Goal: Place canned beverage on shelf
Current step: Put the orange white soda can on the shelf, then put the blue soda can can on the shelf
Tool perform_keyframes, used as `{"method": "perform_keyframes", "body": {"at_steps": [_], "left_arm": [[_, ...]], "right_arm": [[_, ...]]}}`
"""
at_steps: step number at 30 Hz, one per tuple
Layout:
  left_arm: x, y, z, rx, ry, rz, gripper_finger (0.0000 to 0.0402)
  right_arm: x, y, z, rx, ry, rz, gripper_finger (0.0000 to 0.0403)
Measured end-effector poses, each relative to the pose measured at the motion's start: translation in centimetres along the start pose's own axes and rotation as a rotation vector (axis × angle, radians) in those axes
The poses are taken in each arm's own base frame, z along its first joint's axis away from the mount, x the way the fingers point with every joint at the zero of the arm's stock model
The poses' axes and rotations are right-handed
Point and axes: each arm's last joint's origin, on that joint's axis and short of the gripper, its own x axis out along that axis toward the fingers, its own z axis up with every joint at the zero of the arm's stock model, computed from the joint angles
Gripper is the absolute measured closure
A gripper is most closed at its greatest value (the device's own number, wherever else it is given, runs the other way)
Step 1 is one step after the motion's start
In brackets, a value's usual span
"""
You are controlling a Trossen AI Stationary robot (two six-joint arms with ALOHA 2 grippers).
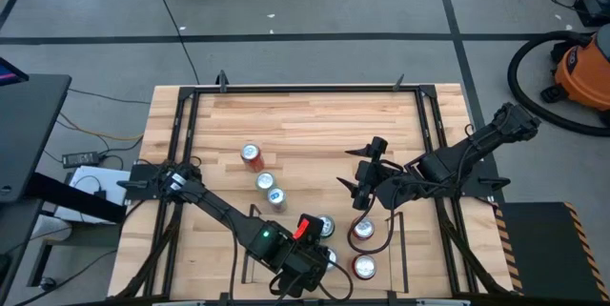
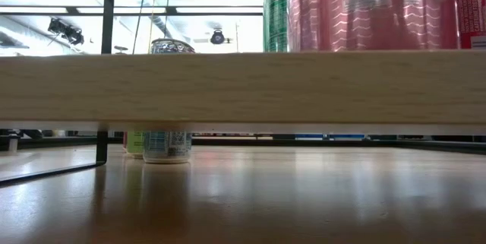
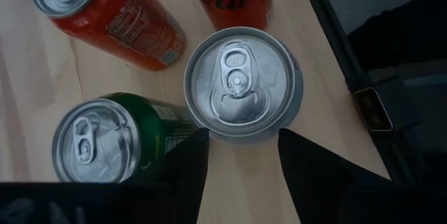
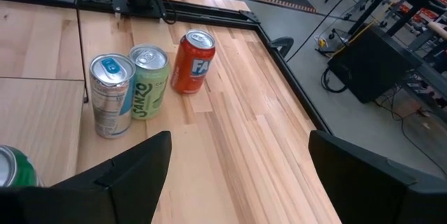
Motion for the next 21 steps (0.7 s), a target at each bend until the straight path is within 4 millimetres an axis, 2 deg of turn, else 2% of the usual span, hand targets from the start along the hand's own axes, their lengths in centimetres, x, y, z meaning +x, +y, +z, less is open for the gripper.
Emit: {"method": "perform_keyframes", "body": {"at_steps": [21], "left_arm": [[-0.12, -0.14, -0.15, 0.006, 0.017, -0.04, 0.0219]], "right_arm": [[0.0, 0.01, 0.02, 0.0, -0.001, 0.001, 0.0054]]}}
